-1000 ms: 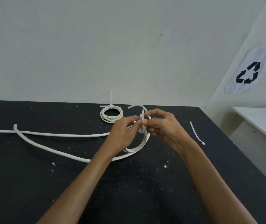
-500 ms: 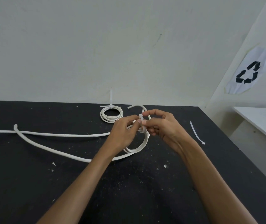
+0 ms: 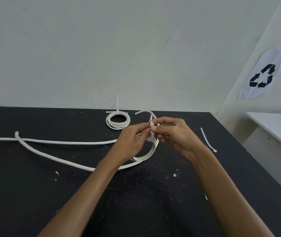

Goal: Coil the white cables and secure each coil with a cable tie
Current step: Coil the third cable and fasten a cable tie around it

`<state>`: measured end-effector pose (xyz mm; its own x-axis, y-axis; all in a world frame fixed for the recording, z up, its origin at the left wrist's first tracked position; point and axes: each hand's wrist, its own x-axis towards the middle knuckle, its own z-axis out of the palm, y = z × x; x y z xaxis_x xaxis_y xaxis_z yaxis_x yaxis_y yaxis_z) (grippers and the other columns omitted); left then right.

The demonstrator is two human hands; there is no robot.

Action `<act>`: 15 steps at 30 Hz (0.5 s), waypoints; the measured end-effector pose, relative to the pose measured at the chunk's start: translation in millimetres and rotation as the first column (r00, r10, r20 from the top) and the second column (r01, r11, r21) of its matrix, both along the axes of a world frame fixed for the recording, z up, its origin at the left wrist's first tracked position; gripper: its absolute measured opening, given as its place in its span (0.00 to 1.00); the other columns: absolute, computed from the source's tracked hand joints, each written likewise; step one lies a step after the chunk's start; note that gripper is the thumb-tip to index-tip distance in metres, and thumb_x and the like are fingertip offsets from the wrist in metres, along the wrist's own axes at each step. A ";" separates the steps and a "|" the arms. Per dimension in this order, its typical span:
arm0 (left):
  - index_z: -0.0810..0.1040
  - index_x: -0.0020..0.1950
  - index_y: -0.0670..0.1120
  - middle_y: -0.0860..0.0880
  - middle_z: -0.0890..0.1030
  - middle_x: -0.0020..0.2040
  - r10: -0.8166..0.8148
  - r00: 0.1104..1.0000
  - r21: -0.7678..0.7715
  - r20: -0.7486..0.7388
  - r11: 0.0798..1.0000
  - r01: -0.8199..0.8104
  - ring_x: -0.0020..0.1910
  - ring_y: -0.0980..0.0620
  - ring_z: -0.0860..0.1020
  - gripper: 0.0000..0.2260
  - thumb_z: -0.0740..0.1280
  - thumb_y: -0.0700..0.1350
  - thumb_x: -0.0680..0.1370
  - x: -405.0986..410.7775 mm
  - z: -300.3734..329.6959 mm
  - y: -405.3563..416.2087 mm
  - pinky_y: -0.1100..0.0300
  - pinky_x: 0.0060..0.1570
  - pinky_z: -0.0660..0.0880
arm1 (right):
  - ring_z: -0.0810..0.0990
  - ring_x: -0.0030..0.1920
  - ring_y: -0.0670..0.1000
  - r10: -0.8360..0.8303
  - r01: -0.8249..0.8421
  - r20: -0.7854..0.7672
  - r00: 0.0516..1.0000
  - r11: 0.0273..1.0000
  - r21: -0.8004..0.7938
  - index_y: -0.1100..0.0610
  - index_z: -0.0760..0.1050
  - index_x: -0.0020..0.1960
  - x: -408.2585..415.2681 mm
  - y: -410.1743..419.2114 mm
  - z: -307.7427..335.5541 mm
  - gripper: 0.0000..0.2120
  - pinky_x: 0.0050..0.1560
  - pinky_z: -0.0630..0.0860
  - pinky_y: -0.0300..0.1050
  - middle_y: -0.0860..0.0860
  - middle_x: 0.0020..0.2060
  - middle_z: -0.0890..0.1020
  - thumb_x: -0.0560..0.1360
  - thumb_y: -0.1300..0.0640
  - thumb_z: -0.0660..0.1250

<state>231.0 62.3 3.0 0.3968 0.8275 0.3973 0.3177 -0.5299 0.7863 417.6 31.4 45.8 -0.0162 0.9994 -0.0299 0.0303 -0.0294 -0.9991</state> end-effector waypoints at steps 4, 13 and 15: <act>0.84 0.53 0.53 0.61 0.82 0.37 -0.065 0.992 -0.155 0.105 0.985 0.081 0.36 0.65 0.79 0.11 0.63 0.43 0.88 0.2 5.3 -6.0 0.72 0.39 0.72 | 0.79 0.36 0.50 0.014 -0.015 0.038 0.999 1.000 0.026 0.65 0.84 0.56 0.8 1.6 1.0 0.07 0.40 0.78 0.41 0.61 0.41 0.84 0.78 0.68 0.75; 0.86 0.56 0.47 0.47 0.71 0.33 -0.078 0.966 -0.360 0.247 0.918 0.166 0.25 0.53 0.65 0.11 0.64 0.46 0.88 -2.7 6.0 -6.9 0.61 0.25 0.64 | 0.80 0.37 0.49 -0.034 0.022 0.151 0.988 0.996 0.082 0.66 0.85 0.51 0.4 7.9 10.0 0.07 0.39 0.76 0.42 0.58 0.41 0.86 0.79 0.61 0.76; 0.85 0.58 0.45 0.46 0.70 0.34 -0.060 0.947 -0.427 0.315 0.882 0.198 0.25 0.53 0.63 0.10 0.64 0.45 0.87 -3.2 4.3 -5.2 0.62 0.24 0.63 | 0.82 0.39 0.49 -0.053 0.033 0.177 0.983 0.993 0.111 0.64 0.86 0.50 -0.8 9.0 12.4 0.05 0.42 0.77 0.42 0.59 0.42 0.87 0.79 0.61 0.76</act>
<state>227.7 57.0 7.3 0.4394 0.8917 0.1082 -0.0026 -0.1192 0.9929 416.8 40.3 58.2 0.0228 0.9967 0.0784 0.2099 0.0719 -0.9751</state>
